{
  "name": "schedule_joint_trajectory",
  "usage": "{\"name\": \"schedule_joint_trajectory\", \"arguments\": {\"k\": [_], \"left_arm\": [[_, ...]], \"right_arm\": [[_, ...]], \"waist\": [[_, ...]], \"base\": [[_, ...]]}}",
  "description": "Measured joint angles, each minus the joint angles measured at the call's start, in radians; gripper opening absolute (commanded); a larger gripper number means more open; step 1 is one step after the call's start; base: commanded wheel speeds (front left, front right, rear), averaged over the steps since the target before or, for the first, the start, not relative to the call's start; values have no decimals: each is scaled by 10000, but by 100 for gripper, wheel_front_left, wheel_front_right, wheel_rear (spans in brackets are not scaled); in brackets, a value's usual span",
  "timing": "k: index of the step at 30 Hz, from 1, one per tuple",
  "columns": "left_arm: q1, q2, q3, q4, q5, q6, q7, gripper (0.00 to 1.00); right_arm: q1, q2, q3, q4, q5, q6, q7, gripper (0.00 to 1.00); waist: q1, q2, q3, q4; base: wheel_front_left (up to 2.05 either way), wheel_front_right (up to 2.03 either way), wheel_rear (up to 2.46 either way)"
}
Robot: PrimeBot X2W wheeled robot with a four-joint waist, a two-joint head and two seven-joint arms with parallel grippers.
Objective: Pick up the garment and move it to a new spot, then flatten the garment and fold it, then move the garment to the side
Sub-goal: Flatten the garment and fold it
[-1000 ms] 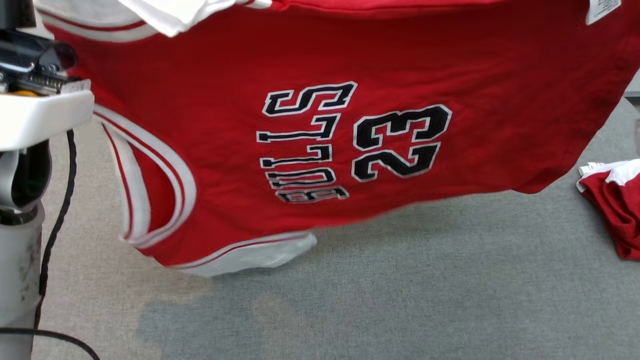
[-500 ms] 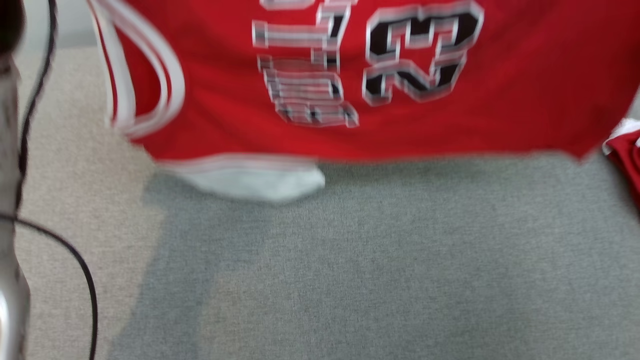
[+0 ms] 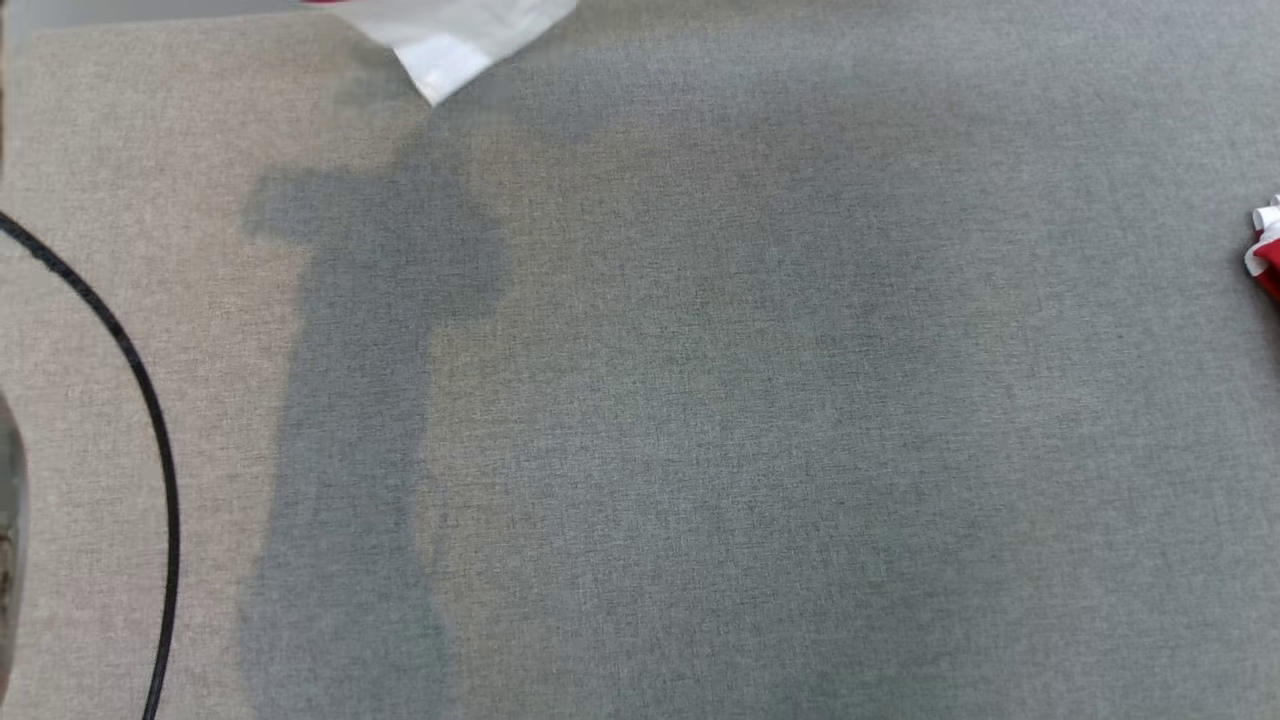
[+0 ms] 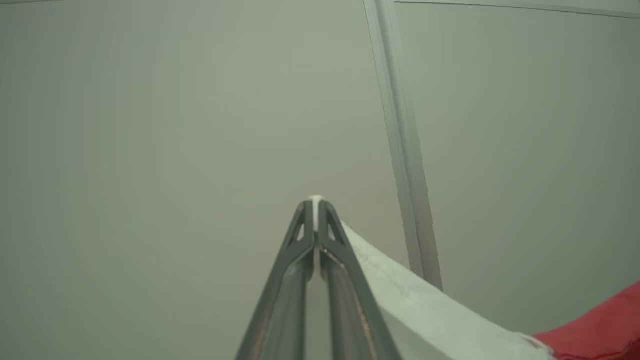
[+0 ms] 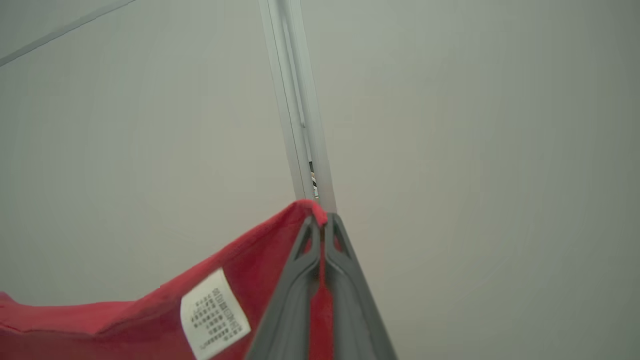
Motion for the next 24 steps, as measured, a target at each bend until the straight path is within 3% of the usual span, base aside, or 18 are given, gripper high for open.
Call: {"name": "schedule_joint_trajectory", "arguments": {"k": [7, 13, 19, 24], "left_arm": [[-64, -533, -40, 2677, -857, -92, 610, 0], [861, -754, -79, 3743, -1778, -111, 830, 0], [2883, -1080, 50, 3965, -3173, -125, 441, 0], [4961, -1164, 19, 3676, -3973, -125, 90, 0]], "right_arm": [[-252, 577, 867, 2019, 788, 0, -65, 0], [152, 648, 1981, 2648, 1409, 0, -59, 0], [1575, 520, 3244, 2604, 2182, 0, -46, 0], [3601, 167, 4153, 1722, 3143, 0, -79, 0]], "waist": [[0, 0, 151, 14], [0, 0, 594, 31], [0, 0, 881, 119], [0, 0, 667, 175]], "base": [[0, 0, 0], [0, 0, 0], [0, 0, 0], [0, 0, 0]]}}
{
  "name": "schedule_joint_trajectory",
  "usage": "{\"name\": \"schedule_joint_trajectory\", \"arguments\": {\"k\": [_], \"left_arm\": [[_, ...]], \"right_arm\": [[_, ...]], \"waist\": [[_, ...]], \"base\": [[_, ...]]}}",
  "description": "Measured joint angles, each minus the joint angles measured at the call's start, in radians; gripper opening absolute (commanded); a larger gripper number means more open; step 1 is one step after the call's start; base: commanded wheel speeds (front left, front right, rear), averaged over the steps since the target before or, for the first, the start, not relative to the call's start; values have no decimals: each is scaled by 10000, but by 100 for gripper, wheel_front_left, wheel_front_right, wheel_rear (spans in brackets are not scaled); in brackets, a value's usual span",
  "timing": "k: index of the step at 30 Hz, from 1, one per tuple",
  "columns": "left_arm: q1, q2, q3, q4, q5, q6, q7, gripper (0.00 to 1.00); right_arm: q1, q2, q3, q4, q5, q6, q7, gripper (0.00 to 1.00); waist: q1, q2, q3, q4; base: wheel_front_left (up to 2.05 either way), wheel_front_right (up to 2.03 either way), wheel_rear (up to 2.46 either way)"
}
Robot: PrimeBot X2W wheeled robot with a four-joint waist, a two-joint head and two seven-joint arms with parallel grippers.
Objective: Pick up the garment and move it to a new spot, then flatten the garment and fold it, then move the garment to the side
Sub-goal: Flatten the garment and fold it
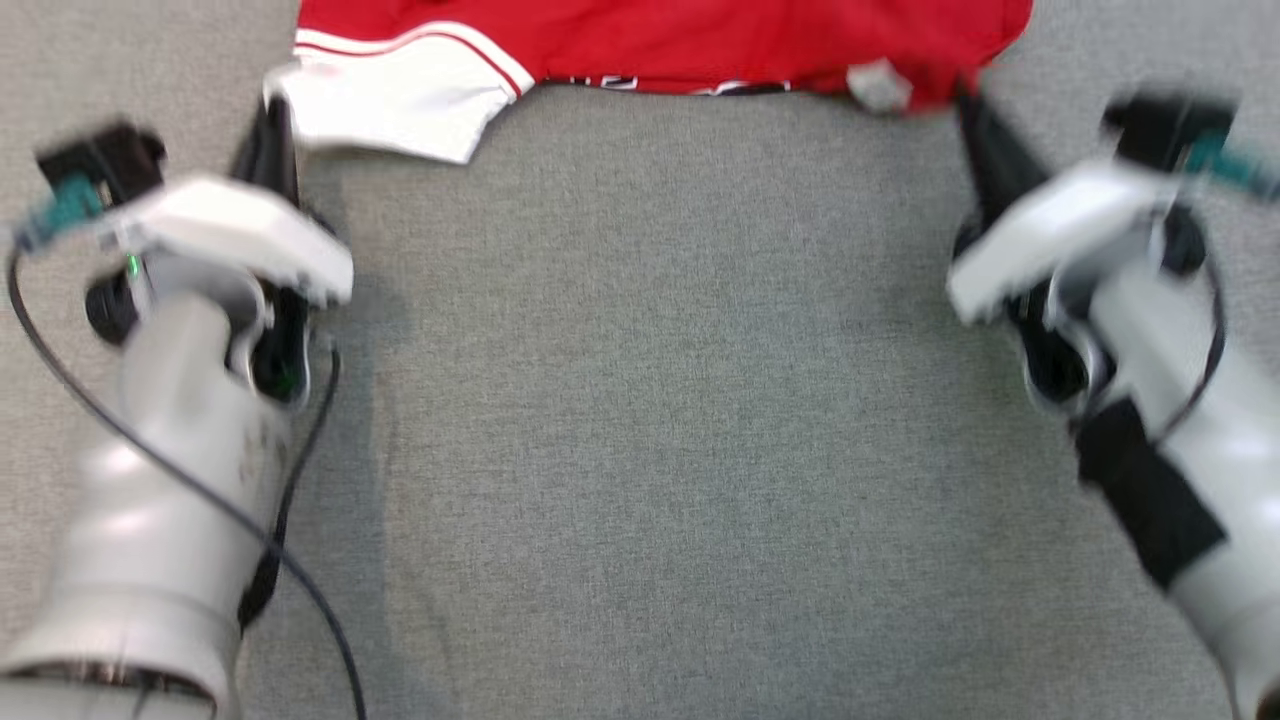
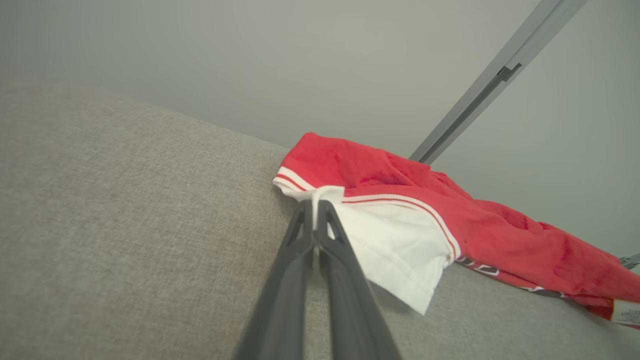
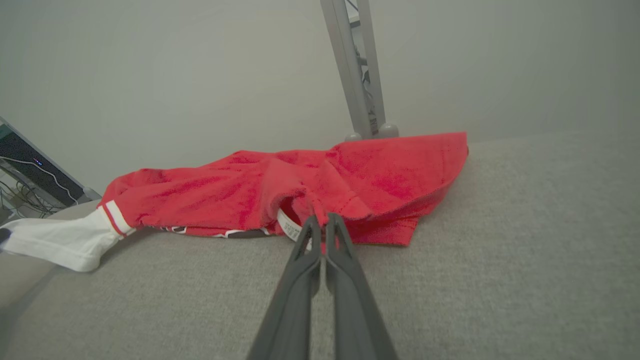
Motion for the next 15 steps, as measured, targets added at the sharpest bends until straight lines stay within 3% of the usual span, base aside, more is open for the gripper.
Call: {"name": "schedule_joint_trajectory", "arguments": {"k": [4, 7, 12, 15], "left_arm": [[1969, 362, 155, -1174, -431, 0, -121, 0], [3237, 696, 395, -2153, -33, 0, -128, 0], [5543, 784, 1392, -3883, 506, 12, -128, 0], [7049, 936, 1766, -5133, 1152, 290, -130, 0]], "right_arm": [[2271, -600, 282, -1498, 393, 0, -23, 0], [3654, -836, 29, -2529, 370, 0, -25, 0], [5656, -991, -660, -3933, -59, 0, -27, 0], [6701, -986, -1020, -4577, -182, 0, -27, 0]], "waist": [[0, 0, -498, 47], [0, 0, -883, 67], [0, 0, -1593, 57], [0, 0, -2036, -6]], "base": [[0, 0, 0], [0, 0, 0], [0, 0, 0], [0, 0, 0]]}}
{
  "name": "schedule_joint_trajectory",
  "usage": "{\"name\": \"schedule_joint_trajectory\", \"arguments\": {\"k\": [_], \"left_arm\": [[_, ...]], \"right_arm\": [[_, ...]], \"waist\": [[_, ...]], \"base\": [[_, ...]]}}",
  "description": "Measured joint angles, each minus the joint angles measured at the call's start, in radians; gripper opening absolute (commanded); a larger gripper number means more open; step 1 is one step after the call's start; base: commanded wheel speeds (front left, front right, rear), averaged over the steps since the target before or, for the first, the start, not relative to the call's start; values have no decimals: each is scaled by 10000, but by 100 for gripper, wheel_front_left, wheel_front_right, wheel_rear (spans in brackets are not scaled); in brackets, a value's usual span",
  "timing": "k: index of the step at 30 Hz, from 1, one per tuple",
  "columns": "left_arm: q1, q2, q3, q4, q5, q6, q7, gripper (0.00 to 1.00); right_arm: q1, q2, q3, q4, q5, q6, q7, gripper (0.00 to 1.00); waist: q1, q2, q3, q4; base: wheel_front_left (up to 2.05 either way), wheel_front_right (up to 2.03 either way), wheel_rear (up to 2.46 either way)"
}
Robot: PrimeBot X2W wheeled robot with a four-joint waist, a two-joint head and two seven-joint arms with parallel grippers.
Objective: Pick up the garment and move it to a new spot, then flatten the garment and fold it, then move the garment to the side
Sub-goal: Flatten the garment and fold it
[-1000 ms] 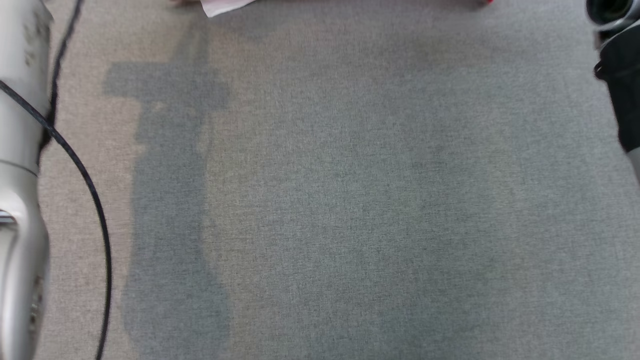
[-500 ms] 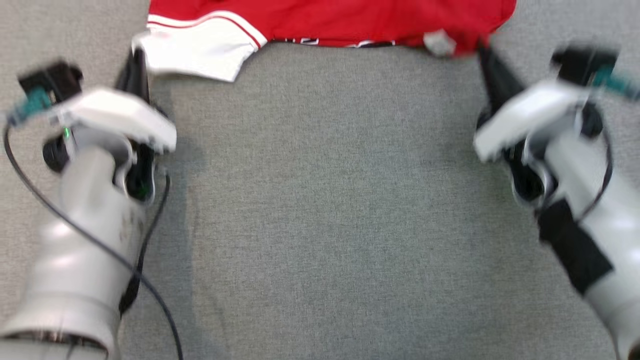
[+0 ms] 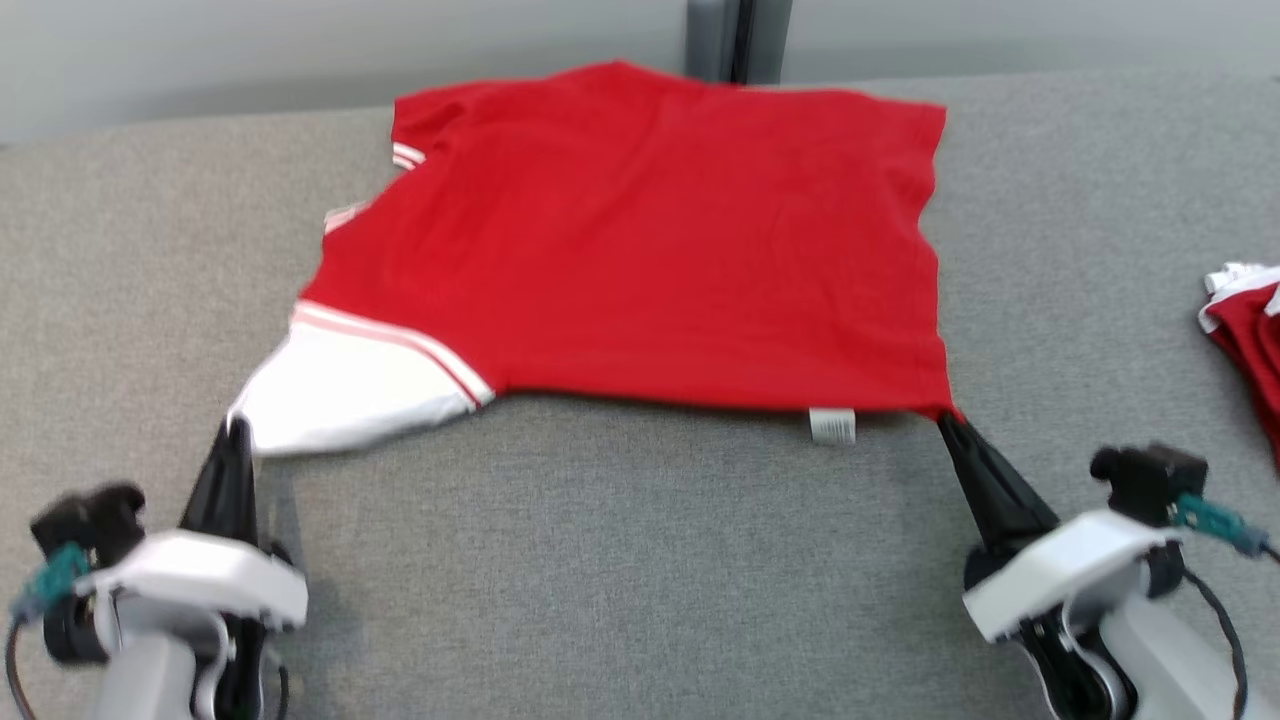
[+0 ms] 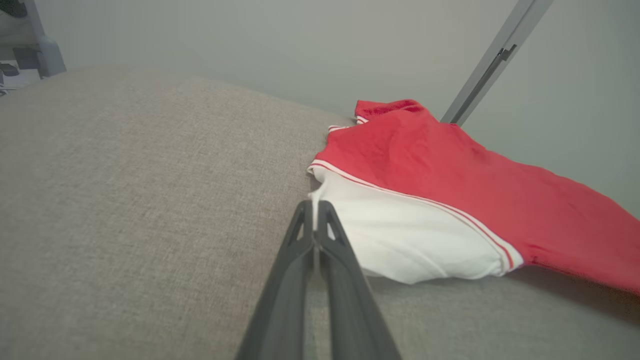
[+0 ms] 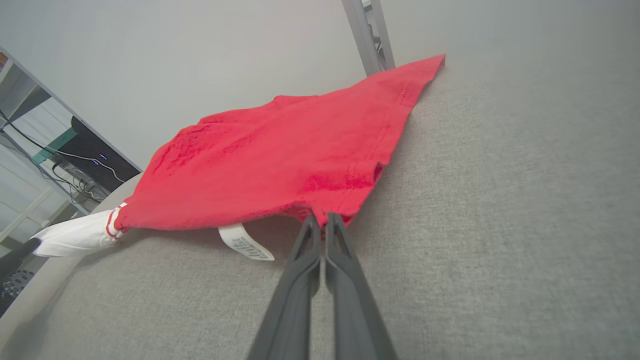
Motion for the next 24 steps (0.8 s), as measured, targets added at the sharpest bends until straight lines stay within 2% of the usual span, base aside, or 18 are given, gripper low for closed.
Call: {"name": "schedule_joint_trajectory", "arguments": {"k": [6, 14, 19, 24], "left_arm": [[2864, -205, 10, -2811, 518, 790, 113, 0], [6123, -510, -359, -6650, 307, 2238, 2353, 0], [7469, -146, -518, -8523, 428, 3064, 3852, 0], [8044, 238, -623, -10038, 663, 3486, 4821, 0]], "right_arm": [[1790, -221, -807, -662, -332, 0, 0, 0], [3990, -351, -1586, -1511, -706, 0, 0, 0], [5242, -408, -2021, -1979, -928, 0, 0, 0], [6217, -439, -2343, -2276, -922, 0, 6, 0]], "waist": [[0, 0, -820, -23], [0, 0, -1695, 277], [0, 0, -2093, 489], [0, 0, -2248, 664]], "base": [[0, 0, 0], [0, 0, 0], [0, 0, 0], [0, 0, 0]]}}
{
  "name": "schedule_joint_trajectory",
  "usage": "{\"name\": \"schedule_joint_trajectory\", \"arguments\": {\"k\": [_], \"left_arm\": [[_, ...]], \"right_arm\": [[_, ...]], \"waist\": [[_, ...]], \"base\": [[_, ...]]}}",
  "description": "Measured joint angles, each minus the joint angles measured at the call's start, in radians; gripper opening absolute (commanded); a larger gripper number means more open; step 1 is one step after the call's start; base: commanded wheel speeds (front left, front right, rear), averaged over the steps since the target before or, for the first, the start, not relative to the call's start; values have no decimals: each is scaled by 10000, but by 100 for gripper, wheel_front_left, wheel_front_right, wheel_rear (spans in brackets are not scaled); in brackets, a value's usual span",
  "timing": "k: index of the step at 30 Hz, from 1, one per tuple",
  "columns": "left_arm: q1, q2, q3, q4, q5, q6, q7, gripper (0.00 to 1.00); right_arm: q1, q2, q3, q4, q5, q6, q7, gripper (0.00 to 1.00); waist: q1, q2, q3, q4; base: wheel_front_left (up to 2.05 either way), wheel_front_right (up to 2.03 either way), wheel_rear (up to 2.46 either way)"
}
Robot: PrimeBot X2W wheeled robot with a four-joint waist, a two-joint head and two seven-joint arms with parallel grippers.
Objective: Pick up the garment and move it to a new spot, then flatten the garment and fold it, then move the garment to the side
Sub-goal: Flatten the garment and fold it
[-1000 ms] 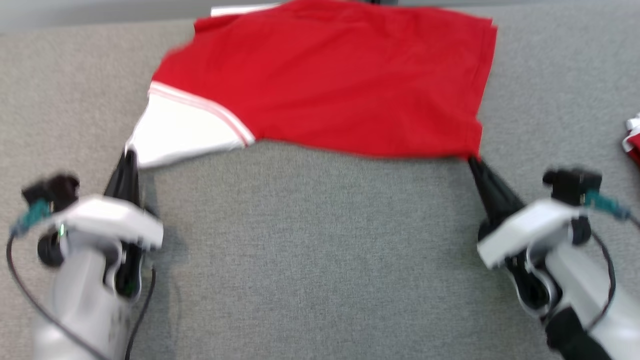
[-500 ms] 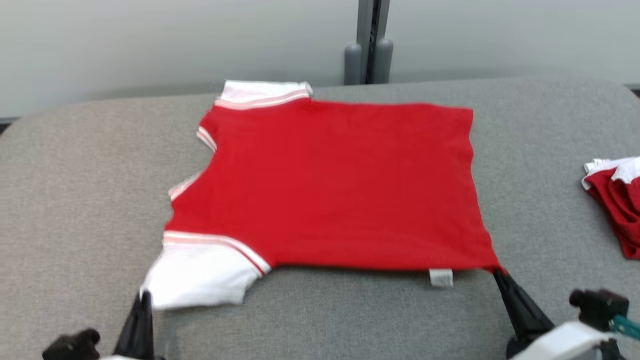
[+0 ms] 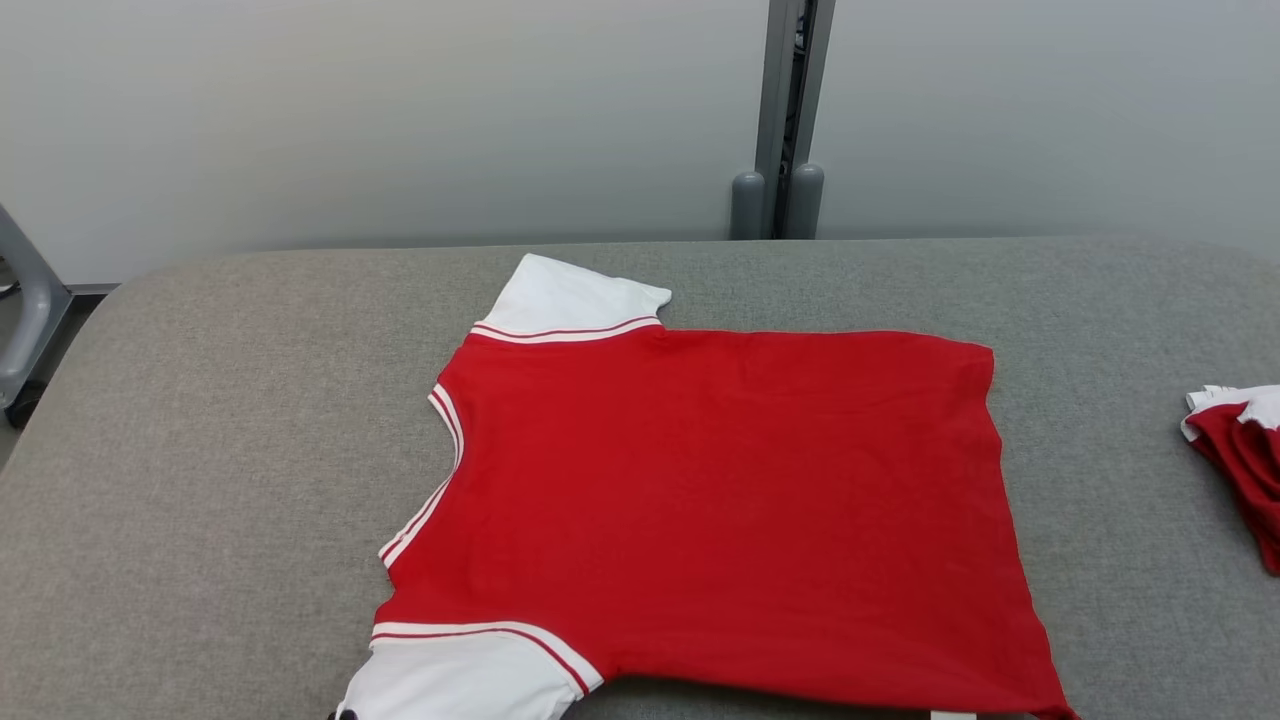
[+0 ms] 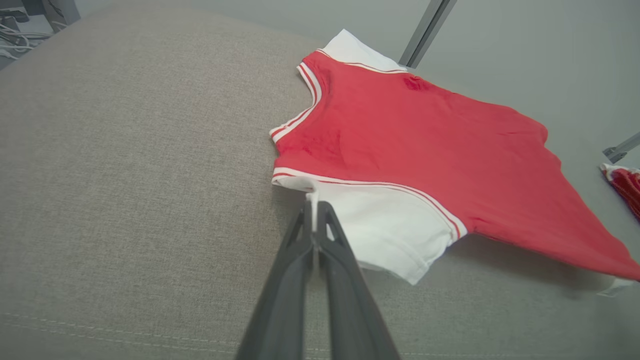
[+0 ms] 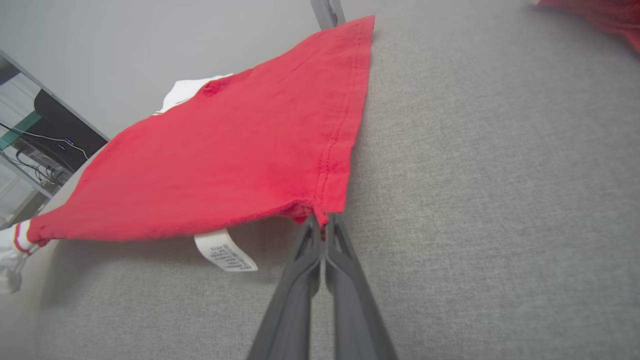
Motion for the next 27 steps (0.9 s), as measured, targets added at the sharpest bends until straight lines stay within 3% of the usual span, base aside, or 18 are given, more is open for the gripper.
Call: {"name": "schedule_joint_trajectory", "arguments": {"k": [10, 27], "left_arm": [[-91, 98, -171, -594, -19, 82, 464, 0], [-4570, 399, 50, 1256, -173, -1024, 29, 0]], "right_arm": [[160, 334, -305, -245, -201, 0, 504, 0], [-2453, 790, -656, -589, 161, 0, 1507, 0]], "waist": [[0, 0, 327, -192], [0, 0, 2145, -925]], "base": [[0, 0, 0], [0, 0, 0]]}}
